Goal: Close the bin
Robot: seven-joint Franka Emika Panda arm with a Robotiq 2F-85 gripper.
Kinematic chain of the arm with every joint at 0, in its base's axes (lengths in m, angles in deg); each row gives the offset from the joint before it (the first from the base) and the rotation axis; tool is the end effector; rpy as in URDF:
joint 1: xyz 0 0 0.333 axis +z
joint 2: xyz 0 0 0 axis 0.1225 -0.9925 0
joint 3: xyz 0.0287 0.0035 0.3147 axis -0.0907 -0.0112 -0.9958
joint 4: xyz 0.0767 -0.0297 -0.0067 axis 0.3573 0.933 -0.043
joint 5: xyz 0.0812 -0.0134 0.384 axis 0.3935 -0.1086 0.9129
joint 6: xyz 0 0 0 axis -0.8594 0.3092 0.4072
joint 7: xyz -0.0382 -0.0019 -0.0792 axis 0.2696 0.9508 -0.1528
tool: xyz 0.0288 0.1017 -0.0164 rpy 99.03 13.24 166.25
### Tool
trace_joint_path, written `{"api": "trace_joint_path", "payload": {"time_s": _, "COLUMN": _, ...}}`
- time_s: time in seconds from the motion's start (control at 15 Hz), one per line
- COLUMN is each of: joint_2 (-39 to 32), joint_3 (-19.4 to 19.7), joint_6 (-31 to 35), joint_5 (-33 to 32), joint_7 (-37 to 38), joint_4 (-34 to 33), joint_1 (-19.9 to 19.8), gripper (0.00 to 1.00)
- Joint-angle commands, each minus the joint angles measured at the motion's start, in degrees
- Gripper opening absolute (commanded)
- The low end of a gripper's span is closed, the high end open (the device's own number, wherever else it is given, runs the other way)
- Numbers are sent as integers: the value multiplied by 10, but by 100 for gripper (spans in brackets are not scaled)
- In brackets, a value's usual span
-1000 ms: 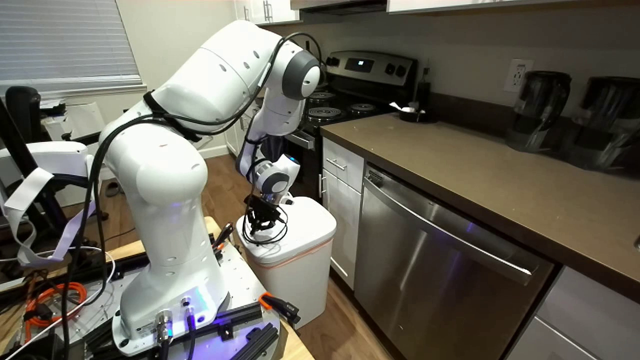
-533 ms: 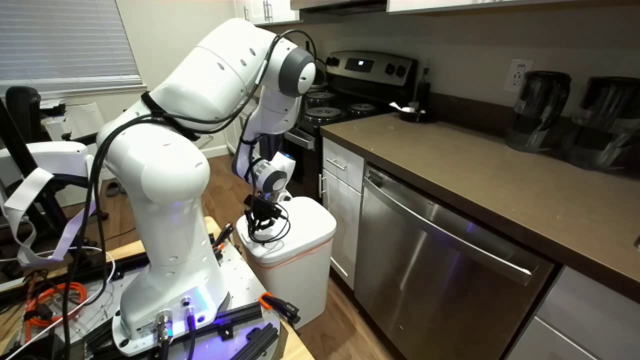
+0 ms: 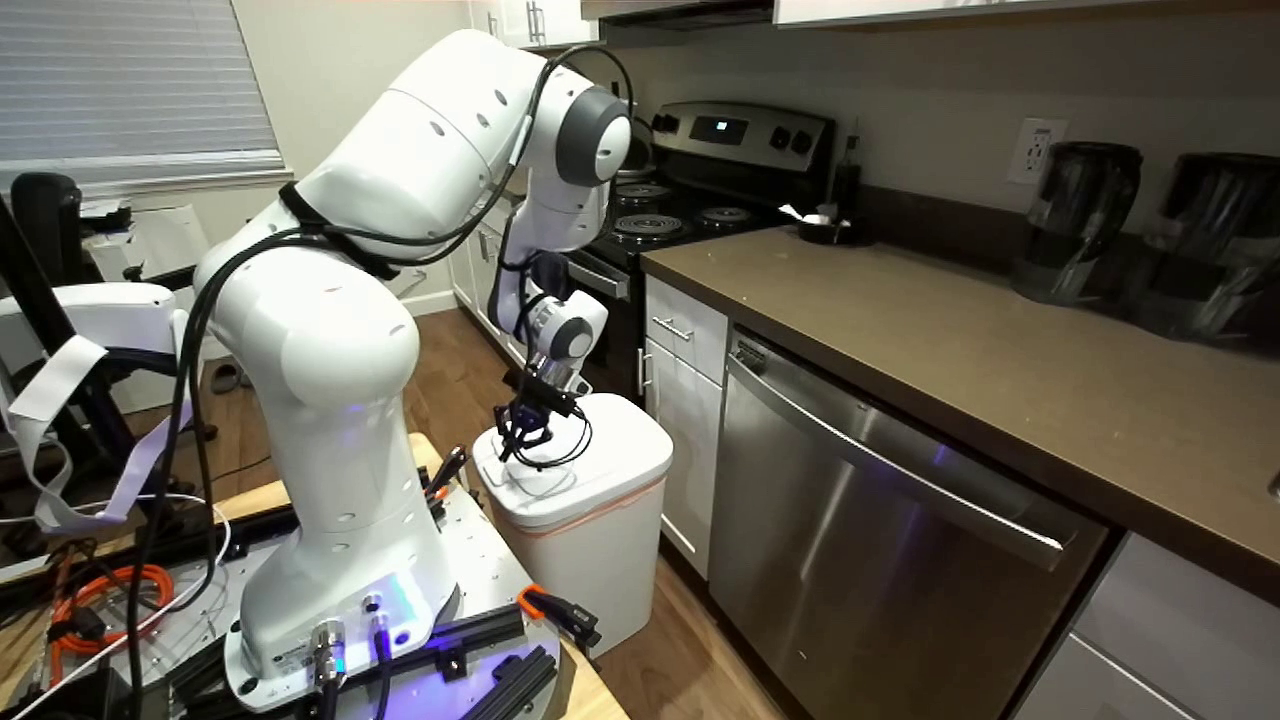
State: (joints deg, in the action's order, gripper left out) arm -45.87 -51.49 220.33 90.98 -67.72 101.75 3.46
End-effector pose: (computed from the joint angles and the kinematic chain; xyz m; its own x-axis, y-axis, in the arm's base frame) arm 0.3670 0.2983 -0.0034 0.5900 0.6969 -0.4077 0.5401 -0.7160 -0.4422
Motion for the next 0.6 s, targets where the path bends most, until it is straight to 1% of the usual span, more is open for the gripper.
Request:
{"api": "trace_joint_path", "payload": {"time_s": 0.0, "joint_2": 35, "joint_3": 7, "joint_6": -47, "joint_5": 0, "joint_7": 4, "joint_4": -13, "joint_1": 1, "gripper": 5}}
{"api": "trace_joint_path", "payload": {"time_s": 0.2, "joint_2": 64, "joint_3": 9, "joint_6": -28, "joint_5": 0, "joint_7": -2, "joint_4": 2, "joint_1": -1, "gripper": 5}}
{"api": "trace_joint_path", "payload": {"time_s": 0.53, "joint_2": 115, "joint_3": 5, "joint_6": -34, "joint_5": 8, "joint_7": -11, "joint_4": 21, "joint_1": -8, "gripper": 5}}
